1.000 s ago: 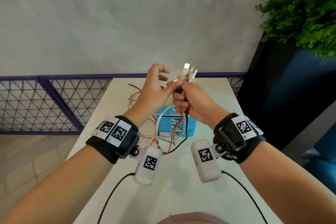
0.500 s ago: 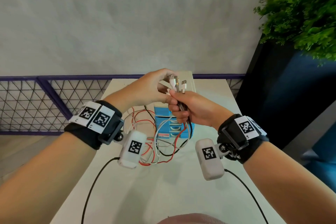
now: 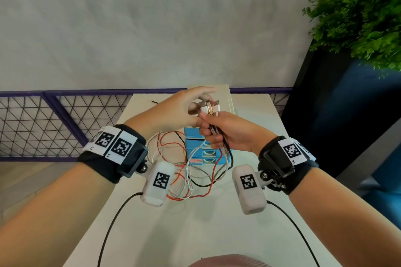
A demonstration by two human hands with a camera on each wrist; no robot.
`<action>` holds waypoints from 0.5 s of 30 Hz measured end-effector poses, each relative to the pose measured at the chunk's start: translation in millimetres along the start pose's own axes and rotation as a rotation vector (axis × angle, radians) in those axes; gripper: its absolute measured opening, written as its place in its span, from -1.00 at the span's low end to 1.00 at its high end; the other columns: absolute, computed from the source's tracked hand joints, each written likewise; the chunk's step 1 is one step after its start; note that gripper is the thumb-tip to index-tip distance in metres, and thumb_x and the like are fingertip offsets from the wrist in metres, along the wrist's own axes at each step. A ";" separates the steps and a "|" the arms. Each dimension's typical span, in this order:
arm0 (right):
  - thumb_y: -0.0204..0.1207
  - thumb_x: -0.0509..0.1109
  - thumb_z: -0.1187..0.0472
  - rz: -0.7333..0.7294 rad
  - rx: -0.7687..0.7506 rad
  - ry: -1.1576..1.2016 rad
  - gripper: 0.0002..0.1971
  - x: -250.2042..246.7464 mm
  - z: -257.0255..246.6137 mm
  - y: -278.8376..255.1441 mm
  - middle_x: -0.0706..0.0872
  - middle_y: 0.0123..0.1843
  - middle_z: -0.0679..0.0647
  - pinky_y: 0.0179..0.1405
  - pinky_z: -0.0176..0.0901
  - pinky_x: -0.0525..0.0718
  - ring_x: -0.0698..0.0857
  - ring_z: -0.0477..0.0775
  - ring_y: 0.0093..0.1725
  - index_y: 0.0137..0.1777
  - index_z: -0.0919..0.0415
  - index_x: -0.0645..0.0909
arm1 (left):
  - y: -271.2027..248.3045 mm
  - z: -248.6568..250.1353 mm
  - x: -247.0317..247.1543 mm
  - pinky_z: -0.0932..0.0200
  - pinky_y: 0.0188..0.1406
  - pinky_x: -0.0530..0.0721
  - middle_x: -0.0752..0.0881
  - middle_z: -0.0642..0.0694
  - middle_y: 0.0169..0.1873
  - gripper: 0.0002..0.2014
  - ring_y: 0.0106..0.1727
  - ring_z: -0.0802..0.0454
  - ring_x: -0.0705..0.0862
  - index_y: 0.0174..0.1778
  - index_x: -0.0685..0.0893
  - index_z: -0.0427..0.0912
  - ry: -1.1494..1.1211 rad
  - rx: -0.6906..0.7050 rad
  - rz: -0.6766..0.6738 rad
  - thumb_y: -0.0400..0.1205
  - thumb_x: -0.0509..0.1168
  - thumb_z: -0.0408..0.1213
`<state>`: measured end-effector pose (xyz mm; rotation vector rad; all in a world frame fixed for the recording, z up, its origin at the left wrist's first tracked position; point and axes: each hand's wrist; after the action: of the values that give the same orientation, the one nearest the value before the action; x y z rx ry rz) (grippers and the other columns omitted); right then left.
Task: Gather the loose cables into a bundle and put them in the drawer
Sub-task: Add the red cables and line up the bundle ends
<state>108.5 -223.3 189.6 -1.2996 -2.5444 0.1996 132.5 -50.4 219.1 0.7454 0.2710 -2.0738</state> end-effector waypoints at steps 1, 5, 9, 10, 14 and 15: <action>0.75 0.12 0.01 -0.002 0.004 -0.011 -0.65 0.0 0.1 0.0 0.46 -0.40 -0.03 -0.55 -0.34 0.29 0.27 -0.14 -0.54 -0.22 0.19 0.45 | 0.1 -0.5 0.1 0.24 0.01 0.71 0.56 0.15 0.22 -0.23 0.00 0.18 0.71 0.52 0.38 0.11 0.021 0.009 -0.013 0.45 0.45 -0.53; 0.75 0.11 0.02 -0.020 0.011 -0.062 -0.73 0.3 -0.2 0.7 0.43 -0.41 -0.04 -0.56 -0.36 0.30 0.28 -0.16 -0.54 -0.03 0.22 0.44 | 0.8 -0.7 0.2 -0.13 0.13 0.70 0.58 -0.05 0.15 -0.46 0.15 -0.02 0.68 0.22 0.65 0.09 0.124 0.083 -0.013 0.42 0.45 -0.55; 0.74 0.12 0.00 0.076 -0.066 0.000 -0.66 2.5 -3.9 4.3 0.38 -0.47 -0.06 -0.59 -0.36 0.33 0.27 -0.15 -0.56 -0.17 0.20 0.45 | -2.8 -6.4 6.8 0.15 0.31 0.60 0.43 0.01 0.49 -0.27 0.30 0.13 0.64 0.54 0.27 0.09 -0.090 0.029 0.040 0.52 0.41 -0.45; 0.75 0.12 0.00 0.113 -0.106 0.037 -0.66 2.9 -6.0 6.1 0.37 -0.48 -0.07 -0.61 -0.36 0.34 0.28 -0.16 -0.58 -0.13 0.23 0.48 | -5.6 -5.5 10.3 0.16 0.33 0.55 0.42 -0.01 0.49 -0.19 0.31 0.08 0.64 0.59 0.13 0.11 -0.238 -0.025 0.059 0.52 0.43 -0.36; 0.75 0.09 -0.01 0.288 -0.285 0.150 -0.64 4.4 -14.8 15.5 0.42 -0.53 -0.07 -0.58 -0.33 0.40 0.38 -0.15 -0.59 -0.15 0.20 0.53 | -14.0 -2.3 42.1 0.16 0.50 0.39 0.71 0.01 0.16 -0.47 0.32 0.13 0.62 0.42 0.44 -0.11 -0.525 -0.191 -0.038 0.61 0.25 0.10; 0.75 0.09 -0.01 0.315 -0.316 0.183 -0.65 6.5 -16.7 16.5 0.43 -0.51 -0.05 -0.55 -0.31 0.43 0.41 -0.12 -0.57 -0.15 0.20 0.51 | -17.6 3.3 51.4 0.34 0.41 0.45 0.74 0.08 0.11 -0.58 0.25 0.31 0.64 0.30 0.53 -0.05 -0.440 -0.187 -0.064 0.67 0.11 0.14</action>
<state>122.7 -208.5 202.7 -1.7450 -2.2698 -0.2606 95.1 -76.5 189.4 0.1603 0.2379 -2.1742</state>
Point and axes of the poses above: each hand's wrist, its own y-axis towards the middle knuckle, its own x-axis out of the palm, z = x × y
